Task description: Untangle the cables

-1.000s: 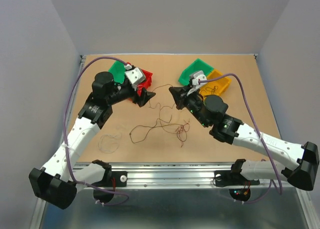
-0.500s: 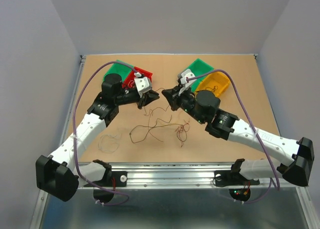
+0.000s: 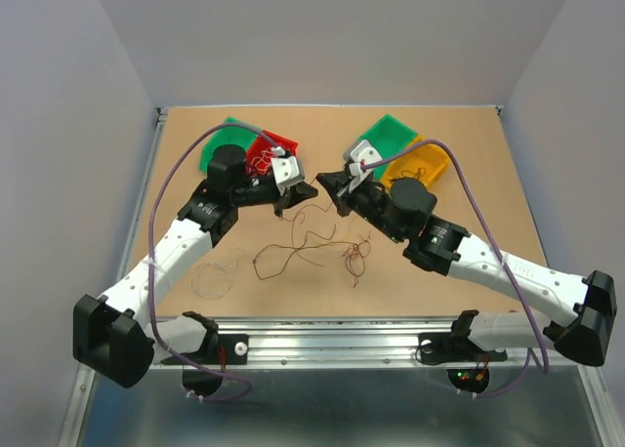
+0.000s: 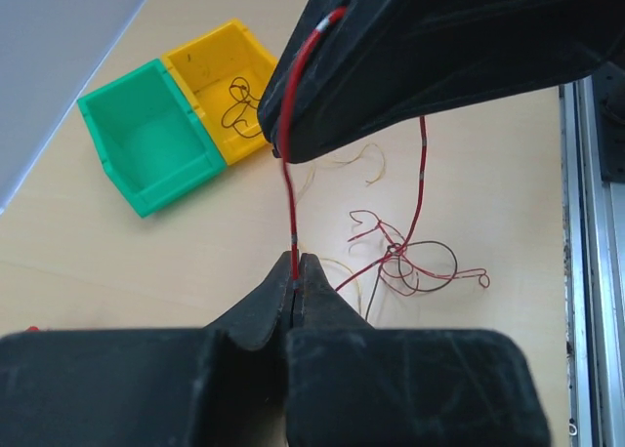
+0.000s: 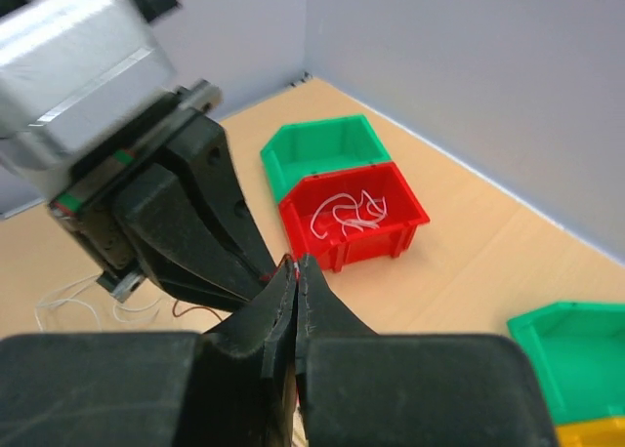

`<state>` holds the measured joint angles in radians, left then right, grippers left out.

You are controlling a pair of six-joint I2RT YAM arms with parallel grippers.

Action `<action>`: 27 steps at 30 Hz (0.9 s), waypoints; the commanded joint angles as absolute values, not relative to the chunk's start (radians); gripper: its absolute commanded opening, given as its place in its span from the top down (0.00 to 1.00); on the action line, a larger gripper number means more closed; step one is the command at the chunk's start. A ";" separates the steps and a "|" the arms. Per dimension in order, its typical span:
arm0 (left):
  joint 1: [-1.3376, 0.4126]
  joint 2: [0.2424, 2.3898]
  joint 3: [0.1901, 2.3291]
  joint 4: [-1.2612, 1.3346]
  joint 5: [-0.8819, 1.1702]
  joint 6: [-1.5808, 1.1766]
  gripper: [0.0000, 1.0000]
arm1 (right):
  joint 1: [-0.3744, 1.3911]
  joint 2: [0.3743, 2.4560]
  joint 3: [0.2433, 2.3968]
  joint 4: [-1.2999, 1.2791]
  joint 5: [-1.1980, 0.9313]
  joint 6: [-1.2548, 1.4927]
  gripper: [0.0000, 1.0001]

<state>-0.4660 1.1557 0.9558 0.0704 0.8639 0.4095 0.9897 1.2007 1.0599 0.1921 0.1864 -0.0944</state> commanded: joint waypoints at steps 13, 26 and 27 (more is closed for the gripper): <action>-0.485 1.249 0.991 -0.060 1.028 0.552 0.55 | 0.994 1.074 0.945 0.436 -0.026 -0.287 0.99; -0.502 1.299 1.074 -0.239 1.054 0.666 0.52 | 0.994 1.081 0.951 0.387 -0.089 -0.299 1.00; -0.500 1.295 1.069 -0.217 1.040 0.641 0.52 | 0.994 1.083 0.953 0.374 -0.081 -0.295 0.99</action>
<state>-0.4953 1.3014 1.0187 -0.1982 1.0363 0.6418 0.9890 1.0935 0.9207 0.3653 -0.0628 -0.2970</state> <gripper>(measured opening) 0.474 0.020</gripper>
